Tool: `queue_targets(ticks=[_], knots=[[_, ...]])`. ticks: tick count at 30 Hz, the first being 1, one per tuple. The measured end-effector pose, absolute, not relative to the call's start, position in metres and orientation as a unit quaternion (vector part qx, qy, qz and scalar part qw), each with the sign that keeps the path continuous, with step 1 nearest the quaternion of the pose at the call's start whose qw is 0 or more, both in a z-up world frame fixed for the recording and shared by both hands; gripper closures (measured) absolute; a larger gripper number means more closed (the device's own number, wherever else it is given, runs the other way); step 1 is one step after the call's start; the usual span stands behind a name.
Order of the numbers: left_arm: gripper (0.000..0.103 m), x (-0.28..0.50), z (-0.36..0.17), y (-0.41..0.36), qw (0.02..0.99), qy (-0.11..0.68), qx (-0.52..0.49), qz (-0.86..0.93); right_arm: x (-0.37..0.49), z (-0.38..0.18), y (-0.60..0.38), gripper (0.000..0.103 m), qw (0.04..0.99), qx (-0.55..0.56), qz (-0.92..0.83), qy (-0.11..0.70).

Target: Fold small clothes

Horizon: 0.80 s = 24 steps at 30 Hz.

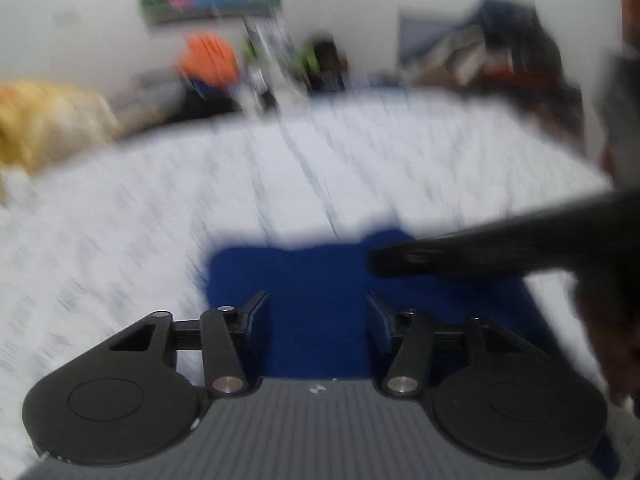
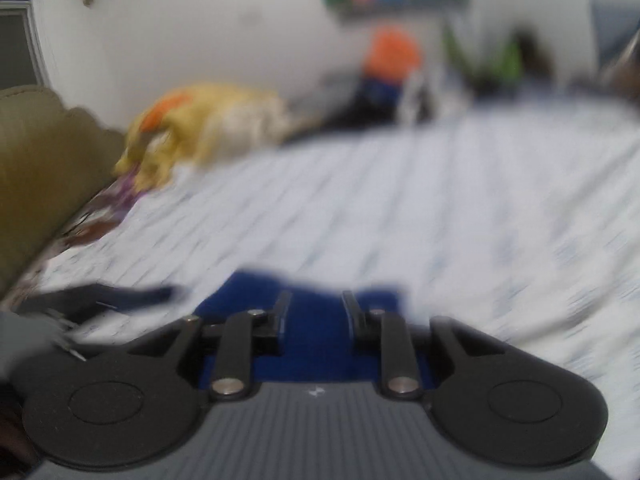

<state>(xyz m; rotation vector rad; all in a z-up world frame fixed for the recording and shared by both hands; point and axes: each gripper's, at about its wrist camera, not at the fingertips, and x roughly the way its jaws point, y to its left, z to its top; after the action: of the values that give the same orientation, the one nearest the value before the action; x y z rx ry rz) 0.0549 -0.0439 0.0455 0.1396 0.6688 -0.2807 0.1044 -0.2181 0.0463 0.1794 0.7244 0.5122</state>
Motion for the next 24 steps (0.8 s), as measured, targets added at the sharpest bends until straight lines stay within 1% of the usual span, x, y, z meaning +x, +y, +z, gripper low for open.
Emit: queue_targets(ticks=[1, 2, 4, 5, 6, 8, 9, 10, 12, 13, 15, 16, 17, 18, 19, 20, 22, 24], knots=[[0.043, 0.053, 0.037, -0.043, 0.940, 0.309, 0.064, -0.130, 0.118, 0.029, -0.216, 0.080, 0.894, 0.083, 0.228, 0.376], [0.043, 0.054, 0.036, -0.042, 0.942, 0.305, 0.059, -0.128, 0.121, 0.021, -0.223, 0.080, 0.904, 0.100, 0.238, 0.340], [0.042, 0.056, 0.038, -0.041, 0.941, 0.311, 0.047, -0.125, 0.137, 0.014, -0.237, 0.084, 0.892, 0.162, 0.244, 0.345], [0.042, 0.052, 0.037, -0.044, 0.942, 0.306, 0.055, -0.124, 0.141, 0.012, -0.243, 0.092, 0.886, 0.177, 0.243, 0.352], [0.042, 0.052, 0.038, -0.045, 0.943, 0.305, 0.059, -0.124, 0.144, 0.014, -0.246, 0.095, 0.885, 0.174, 0.240, 0.360], [0.042, 0.051, 0.037, -0.044, 0.943, 0.304, 0.056, -0.123, 0.143, 0.025, -0.249, 0.095, 0.884, 0.180, 0.222, 0.370], [0.042, 0.050, 0.037, -0.044, 0.944, 0.303, 0.055, -0.121, 0.129, 0.035, -0.253, 0.092, 0.890, 0.178, 0.201, 0.369], [0.042, 0.050, 0.036, -0.043, 0.944, 0.302, 0.056, -0.120, 0.118, 0.044, -0.251, 0.089, 0.898, 0.168, 0.189, 0.360], [0.041, 0.050, 0.035, -0.044, 0.945, 0.299, 0.063, -0.116, 0.093, 0.056, -0.247, 0.088, 0.902, 0.159, 0.209, 0.342], [0.041, 0.050, 0.034, -0.045, 0.946, 0.297, 0.066, -0.115, 0.090, 0.055, -0.241, 0.087, 0.898, 0.150, 0.211, 0.355], [0.040, 0.050, 0.033, -0.045, 0.946, 0.296, 0.068, -0.113, 0.097, 0.037, -0.226, 0.088, 0.895, 0.093, 0.185, 0.394], [0.040, 0.049, 0.033, -0.045, 0.946, 0.296, 0.066, -0.112, 0.093, 0.028, -0.232, 0.089, 0.906, 0.094, 0.209, 0.355], [0.040, 0.050, 0.032, -0.045, 0.946, 0.297, 0.065, -0.112, 0.096, 0.022, -0.239, 0.089, 0.906, 0.111, 0.223, 0.342], [0.040, 0.049, 0.032, -0.045, 0.946, 0.297, 0.065, -0.112, 0.102, 0.020, -0.247, 0.089, 0.896, 0.150, 0.227, 0.350], [0.040, 0.049, 0.032, -0.045, 0.946, 0.296, 0.067, -0.111, 0.106, 0.019, -0.253, 0.089, 0.887, 0.177, 0.226, 0.362], [0.039, 0.049, 0.032, -0.046, 0.947, 0.295, 0.070, -0.109, 0.108, 0.022, -0.254, 0.090, 0.884, 0.175, 0.225, 0.370], [0.038, 0.047, 0.032, -0.047, 0.948, 0.292, 0.074, -0.106, 0.101, 0.034, -0.247, 0.090, 0.893, 0.141, 0.201, 0.378], [0.038, 0.046, 0.032, -0.047, 0.948, 0.291, 0.075, -0.103, 0.083, 0.049, -0.238, 0.087, 0.904, 0.116, 0.176, 0.371]])
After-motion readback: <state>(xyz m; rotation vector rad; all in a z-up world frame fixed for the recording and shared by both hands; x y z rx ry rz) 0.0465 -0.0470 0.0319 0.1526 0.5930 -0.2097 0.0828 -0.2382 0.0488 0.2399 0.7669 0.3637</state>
